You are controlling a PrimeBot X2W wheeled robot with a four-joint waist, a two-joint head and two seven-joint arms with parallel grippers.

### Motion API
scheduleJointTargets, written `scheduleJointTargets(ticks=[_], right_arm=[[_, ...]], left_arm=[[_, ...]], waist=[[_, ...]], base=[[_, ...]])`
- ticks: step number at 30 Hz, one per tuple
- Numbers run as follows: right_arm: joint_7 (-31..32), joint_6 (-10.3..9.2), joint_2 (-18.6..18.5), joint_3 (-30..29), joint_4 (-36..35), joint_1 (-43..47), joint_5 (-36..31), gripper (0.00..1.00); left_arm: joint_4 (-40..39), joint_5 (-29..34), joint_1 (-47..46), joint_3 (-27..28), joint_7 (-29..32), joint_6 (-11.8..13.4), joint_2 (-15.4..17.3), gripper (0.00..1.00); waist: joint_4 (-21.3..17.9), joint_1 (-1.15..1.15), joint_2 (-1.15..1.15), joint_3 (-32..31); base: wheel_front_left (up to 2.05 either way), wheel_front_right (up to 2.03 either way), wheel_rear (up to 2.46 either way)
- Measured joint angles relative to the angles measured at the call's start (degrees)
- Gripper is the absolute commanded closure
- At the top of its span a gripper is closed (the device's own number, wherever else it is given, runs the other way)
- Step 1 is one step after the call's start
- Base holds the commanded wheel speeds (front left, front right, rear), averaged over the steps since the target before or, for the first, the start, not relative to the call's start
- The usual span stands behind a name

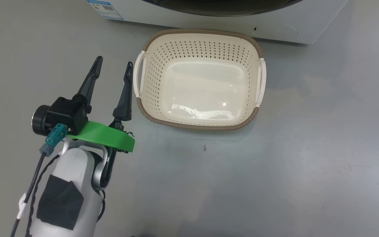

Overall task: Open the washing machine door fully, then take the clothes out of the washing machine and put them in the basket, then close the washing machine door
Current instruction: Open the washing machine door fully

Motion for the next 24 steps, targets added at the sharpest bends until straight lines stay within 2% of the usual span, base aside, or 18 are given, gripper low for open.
scheduleJointTargets(ticks=[10, 24], right_arm=[[4.1, 0.22, -0.8, 0.0, 1.0, -0.4, 1.9, 1.0], [10.6, 1.68, -0.8, 0.0, 2.3, 0.4, 5.1, 1.0]], left_arm=[[0.1, 0.0, -0.6, 0.3, 0.0, 0.0, -0.1, 0.0], [0.4, 0.0, -0.6, 0.5, 0.0, 0.0, -0.1, 0.0]], waist=[[0.1, 0.0, 0.0, 0.1], [-0.8, 0.0, 0.0, -0.9]], base=[[0.0, 0.0, 0.0], [0.0, 0.0, 0.0]])
